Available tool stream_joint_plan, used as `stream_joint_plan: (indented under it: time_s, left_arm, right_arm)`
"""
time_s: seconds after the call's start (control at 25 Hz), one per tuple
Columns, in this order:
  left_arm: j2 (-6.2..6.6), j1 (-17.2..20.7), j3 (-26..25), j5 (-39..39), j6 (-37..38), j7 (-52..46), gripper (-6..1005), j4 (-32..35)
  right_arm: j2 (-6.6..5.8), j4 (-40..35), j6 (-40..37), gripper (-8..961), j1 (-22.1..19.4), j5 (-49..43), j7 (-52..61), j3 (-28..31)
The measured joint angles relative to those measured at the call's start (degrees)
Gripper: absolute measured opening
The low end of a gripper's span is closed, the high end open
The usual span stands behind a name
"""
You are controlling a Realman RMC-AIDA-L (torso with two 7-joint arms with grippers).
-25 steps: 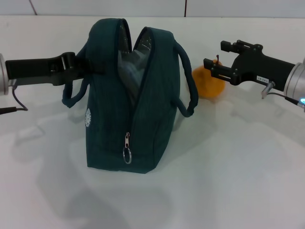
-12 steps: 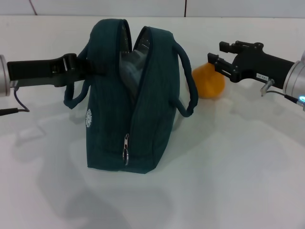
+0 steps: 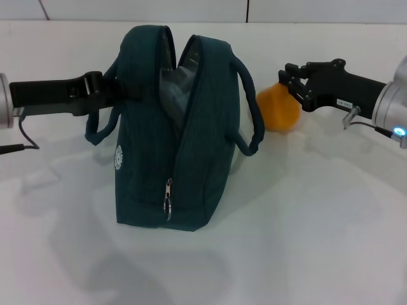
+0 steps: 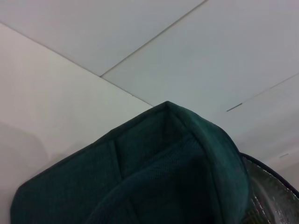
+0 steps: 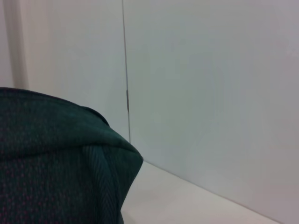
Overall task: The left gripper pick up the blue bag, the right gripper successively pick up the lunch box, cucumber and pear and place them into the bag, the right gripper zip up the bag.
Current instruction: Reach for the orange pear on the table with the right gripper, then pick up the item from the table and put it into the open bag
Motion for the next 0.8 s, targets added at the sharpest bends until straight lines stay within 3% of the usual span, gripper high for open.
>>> stream_joint_plan:
  time_s: [0.12,0.56,0.8]
  left_arm:
    - [0.00,0.00,0.00,0.00,0.01,0.00,85,0.00]
    - [0.07,-0.10,0.00,-0.33,0.33,0.00,86,0.06]
    - [-0.20,-0.46,0.58,-3.45,2.69,0.57,86,0.15]
  right_arm:
    - [0.00,0.12,-0.03,105,0.15,-0.02,-0.21,0.00]
    - [-0.02,-0.84,-0.54,26,-0.62,0.23,-0.80,0.45]
    - [-0.31,-7.55,-1.20,35,-4.74,0.34,-0.19,0.73]
